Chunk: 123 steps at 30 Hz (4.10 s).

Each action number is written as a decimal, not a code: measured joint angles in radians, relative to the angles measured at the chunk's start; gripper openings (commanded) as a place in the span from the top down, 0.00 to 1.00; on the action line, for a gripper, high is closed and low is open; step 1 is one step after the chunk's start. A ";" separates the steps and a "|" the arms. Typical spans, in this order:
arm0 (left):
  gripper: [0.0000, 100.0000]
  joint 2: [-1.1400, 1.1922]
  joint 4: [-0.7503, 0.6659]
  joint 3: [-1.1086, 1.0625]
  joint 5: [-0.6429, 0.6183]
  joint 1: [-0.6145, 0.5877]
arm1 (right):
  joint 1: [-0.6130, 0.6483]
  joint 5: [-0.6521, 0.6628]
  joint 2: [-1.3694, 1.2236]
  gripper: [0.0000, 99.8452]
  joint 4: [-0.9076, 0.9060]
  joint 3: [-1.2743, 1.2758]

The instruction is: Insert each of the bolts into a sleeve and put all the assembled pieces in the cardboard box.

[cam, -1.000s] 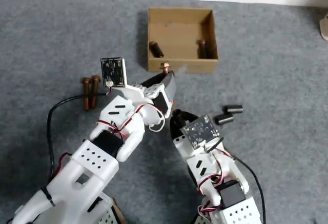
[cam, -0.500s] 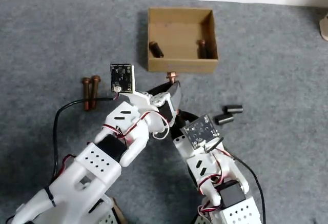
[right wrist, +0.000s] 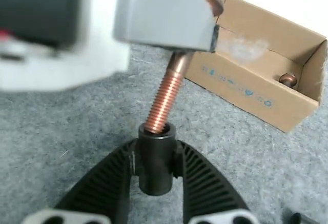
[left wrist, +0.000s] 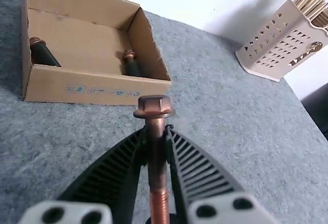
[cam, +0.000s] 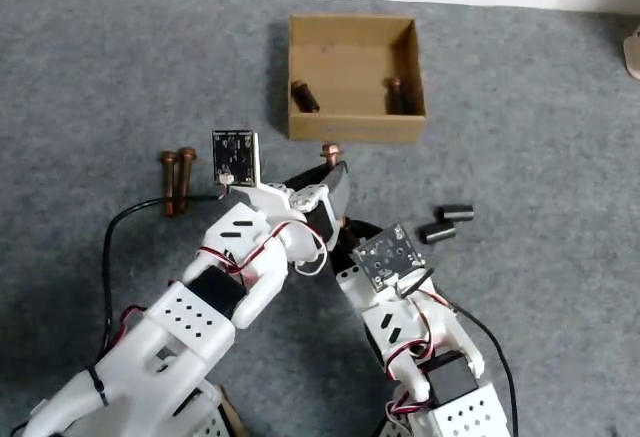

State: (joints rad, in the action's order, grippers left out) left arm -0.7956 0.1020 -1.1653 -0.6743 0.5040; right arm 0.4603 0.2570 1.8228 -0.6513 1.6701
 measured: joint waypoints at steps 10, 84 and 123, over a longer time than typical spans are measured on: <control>0.99 -0.028 0.038 -0.005 0.000 0.081 | -0.072 -0.023 -0.002 0.99 -0.002 0.000; 0.96 -0.011 0.358 0.003 0.367 -0.153 | -0.285 -0.044 -0.990 1.00 -0.124 -0.792; 0.99 -0.014 0.239 -0.201 0.620 -0.534 | -0.330 -0.106 -2.654 1.00 -0.535 -2.725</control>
State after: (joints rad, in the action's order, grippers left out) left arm -0.8094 0.3414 -1.3663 -0.0545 -0.0299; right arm 0.1304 0.1511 -0.8316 -1.1868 -1.0549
